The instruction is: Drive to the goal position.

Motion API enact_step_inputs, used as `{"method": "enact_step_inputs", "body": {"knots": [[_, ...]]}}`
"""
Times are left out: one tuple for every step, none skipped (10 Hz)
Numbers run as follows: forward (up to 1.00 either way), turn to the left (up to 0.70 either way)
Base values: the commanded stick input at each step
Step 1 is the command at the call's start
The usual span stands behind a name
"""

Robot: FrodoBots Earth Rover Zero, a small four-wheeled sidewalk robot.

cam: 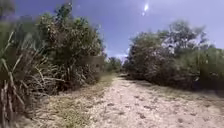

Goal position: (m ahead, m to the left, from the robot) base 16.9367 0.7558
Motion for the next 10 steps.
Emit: {"method": "enact_step_inputs", "body": {"knots": [[0.70,0.00],[0.70,0.00],[0.70,0.00],[0.70,0.00],[0.70,0.00],[0.70,0.00],[0.70,0.00],[0.70,0.00],[0.70,0.00],[0.70,0.00]]}}
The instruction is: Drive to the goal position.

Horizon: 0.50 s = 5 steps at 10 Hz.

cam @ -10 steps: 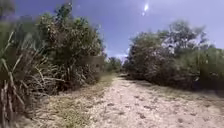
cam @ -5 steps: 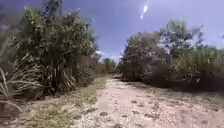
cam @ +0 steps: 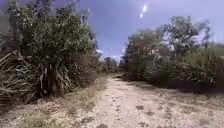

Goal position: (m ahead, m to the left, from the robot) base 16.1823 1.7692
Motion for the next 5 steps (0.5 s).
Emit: {"method": "enact_step_inputs", "body": {"knots": [[0.70,0.00],[0.70,-0.07],[0.70,-0.33],[0.70,-0.35],[0.70,-0.35]]}}
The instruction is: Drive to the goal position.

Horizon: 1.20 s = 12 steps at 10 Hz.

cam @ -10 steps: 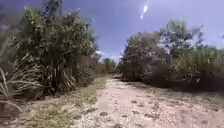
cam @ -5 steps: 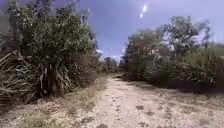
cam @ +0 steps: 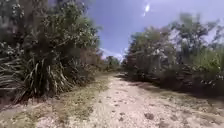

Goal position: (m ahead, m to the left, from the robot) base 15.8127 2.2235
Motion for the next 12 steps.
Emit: {"method": "enact_step_inputs", "body": {"knots": [[0.70,-0.35],[0.70,-0.35],[0.70,-0.35],[0.70,-0.07],[0.70,0.00],[0.70,0.00],[0.70,0.00],[0.70,0.00],[0.70,0.00],[0.70,0.00],[0.70,0.00],[0.70,0.00]]}}
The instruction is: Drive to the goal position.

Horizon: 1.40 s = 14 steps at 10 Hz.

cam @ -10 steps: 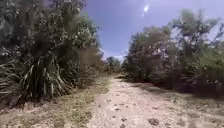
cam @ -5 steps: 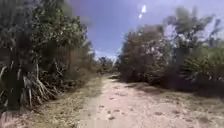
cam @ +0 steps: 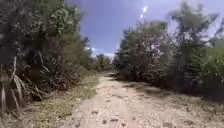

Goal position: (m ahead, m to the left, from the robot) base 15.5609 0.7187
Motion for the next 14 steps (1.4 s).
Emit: {"method": "enact_step_inputs", "body": {"knots": [[0.70,0.00],[0.70,0.00],[0.70,0.00],[0.70,0.00],[0.70,0.00],[0.70,0.00],[0.70,0.00],[0.70,0.00],[0.70,0.00],[0.70,0.00],[0.70,-0.09],[0.70,-0.28],[0.70,-0.35],[0.70,-0.35]]}}
